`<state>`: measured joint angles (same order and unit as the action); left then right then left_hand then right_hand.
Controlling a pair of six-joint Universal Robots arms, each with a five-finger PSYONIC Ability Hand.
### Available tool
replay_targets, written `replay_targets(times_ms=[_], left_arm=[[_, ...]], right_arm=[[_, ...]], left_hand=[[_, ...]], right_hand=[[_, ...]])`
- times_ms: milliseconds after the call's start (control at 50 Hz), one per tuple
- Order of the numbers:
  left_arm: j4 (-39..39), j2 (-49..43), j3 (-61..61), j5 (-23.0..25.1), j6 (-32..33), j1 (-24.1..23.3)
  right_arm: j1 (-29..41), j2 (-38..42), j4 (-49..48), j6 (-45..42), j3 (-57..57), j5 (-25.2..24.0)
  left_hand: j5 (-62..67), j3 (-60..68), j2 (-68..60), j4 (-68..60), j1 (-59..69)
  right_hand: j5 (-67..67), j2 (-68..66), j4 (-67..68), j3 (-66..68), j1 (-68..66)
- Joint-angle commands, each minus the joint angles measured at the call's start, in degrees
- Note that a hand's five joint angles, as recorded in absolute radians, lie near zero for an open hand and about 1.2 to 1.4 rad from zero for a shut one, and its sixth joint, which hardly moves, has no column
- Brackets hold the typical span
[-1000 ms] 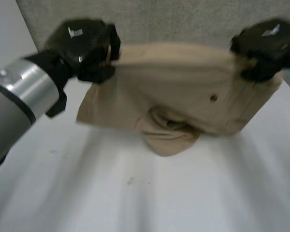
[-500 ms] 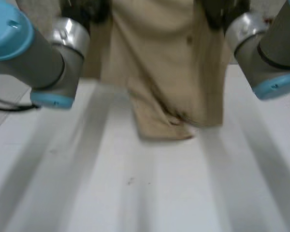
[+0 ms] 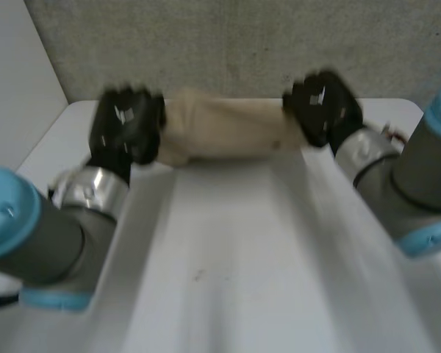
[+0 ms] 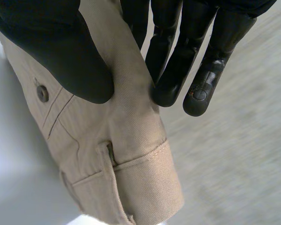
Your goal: Fold the shorts.
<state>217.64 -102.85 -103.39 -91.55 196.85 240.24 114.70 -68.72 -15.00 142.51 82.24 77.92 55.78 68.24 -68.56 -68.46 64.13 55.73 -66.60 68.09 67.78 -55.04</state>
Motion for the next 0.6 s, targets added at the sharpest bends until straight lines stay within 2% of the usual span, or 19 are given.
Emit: replay_targets(times_ms=[20,60,80,100,140,160,240,360,520,600], left_arm=[[-5.99,-2.44,-7.09,-0.74,-1.38,-3.90],[-11.77,-1.74,-7.18,-1.00,-3.22,-4.25],[-11.80,-1.74,-7.18,-1.00,-3.23,-4.25],[-13.37,-1.04,-7.09,-1.00,-3.75,-4.25],[-19.94,2.90,-6.57,-0.57,-5.51,-3.64],[-21.37,3.79,-6.39,-0.39,-5.78,-3.55],[-26.47,7.57,-4.98,0.31,-7.27,-3.46],[-27.88,13.37,-2.61,1.81,-8.85,-3.20],[-28.15,14.70,0.20,1.81,-13.42,1.63],[-28.68,13.73,0.38,1.99,-18.43,3.56]], right_arm=[[0.35,4.12,1.11,0.31,7.32,0.39],[0.35,2.03,2.69,0.75,9.16,0.30],[0.43,1.05,3.31,1.02,9.87,0.30],[0.44,0.17,3.84,1.28,10.66,0.21],[0.44,-1.15,4.54,1.89,11.89,0.12],[0.44,-1.59,4.72,2.24,12.59,0.04],[0.00,-2.12,5.16,4.09,15.23,-0.14],[-0.18,-2.38,4.63,5.41,17.87,-0.32],[-0.27,-2.47,4.46,4.89,19.45,-0.23],[-0.27,-2.47,4.46,4.89,19.45,-0.05]], left_hand=[[14.22,11.76,-11.44,-11.54,15.87],[14.22,11.76,-11.44,-11.54,15.87],[14.22,11.76,-11.44,-11.54,15.87],[7.42,4.95,-4.63,-4.73,9.06],[-36.19,-38.65,38.97,38.87,-34.54],[-38.71,-41.18,41.50,41.40,-37.07],[-44.62,-47.08,47.40,47.30,-42.97],[-45.13,-47.60,47.92,47.82,-43.49],[-43.45,-45.92,46.24,46.14,-41.81],[-43.28,-45.75,46.07,45.97,-41.64]], right_hand=[[14.27,-13.40,11.91,12.22,-24.96],[14.27,-13.40,11.91,12.22,-24.96],[14.27,-13.40,11.91,12.22,-24.96],[14.27,-13.40,11.91,12.22,-24.96],[14.27,-13.40,11.91,12.22,-24.96],[14.27,-13.40,11.91,12.22,-24.96],[14.27,-13.40,11.91,12.22,-24.96],[14.27,-13.40,11.91,12.22,-24.96],[14.27,-13.40,11.91,12.22,-24.96],[14.27,-13.40,11.91,12.22,-24.96]])
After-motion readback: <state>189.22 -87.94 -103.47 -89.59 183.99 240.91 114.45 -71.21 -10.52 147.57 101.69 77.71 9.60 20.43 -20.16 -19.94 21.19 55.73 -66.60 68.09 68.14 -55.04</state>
